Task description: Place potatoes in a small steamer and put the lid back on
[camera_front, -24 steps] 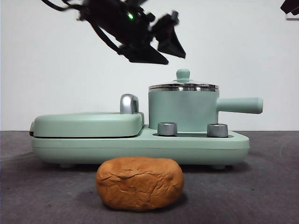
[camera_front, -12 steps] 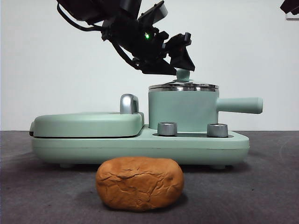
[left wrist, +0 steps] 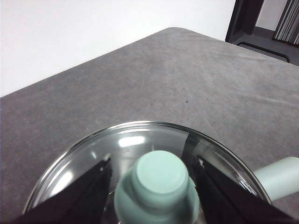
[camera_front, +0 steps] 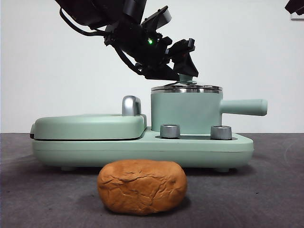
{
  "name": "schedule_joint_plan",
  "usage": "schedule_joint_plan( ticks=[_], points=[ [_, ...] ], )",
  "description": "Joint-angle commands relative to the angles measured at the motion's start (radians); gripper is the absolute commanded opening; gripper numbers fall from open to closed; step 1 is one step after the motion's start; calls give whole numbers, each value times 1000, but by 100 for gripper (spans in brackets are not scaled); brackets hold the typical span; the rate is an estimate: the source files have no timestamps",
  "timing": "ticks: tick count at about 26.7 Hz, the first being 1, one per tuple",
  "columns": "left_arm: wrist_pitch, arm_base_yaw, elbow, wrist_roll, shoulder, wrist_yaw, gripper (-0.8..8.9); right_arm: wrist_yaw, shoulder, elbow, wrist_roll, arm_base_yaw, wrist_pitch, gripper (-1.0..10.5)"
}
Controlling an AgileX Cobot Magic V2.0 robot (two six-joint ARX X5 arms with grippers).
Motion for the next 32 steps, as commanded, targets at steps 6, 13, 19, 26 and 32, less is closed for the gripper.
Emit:
schedule_joint_plan(
  ticks=[6,13,19,26,32],
  points=[
    [-8,-8,27,11,27,-5,140,0,3,10,18,4,10,295],
    [-3,-8,27,18,27,-5,14,0,3,10,18,4,10,295],
    [0,-9,30,18,22,-6,14,0,3,10,18,4,10,295],
    [0,-20,47,64,-7,-84,14,0,3,10,18,4,10,295],
    [-2,-27,61,97,-51,-103,14,0,3,10,18,4,10,295]
  ],
)
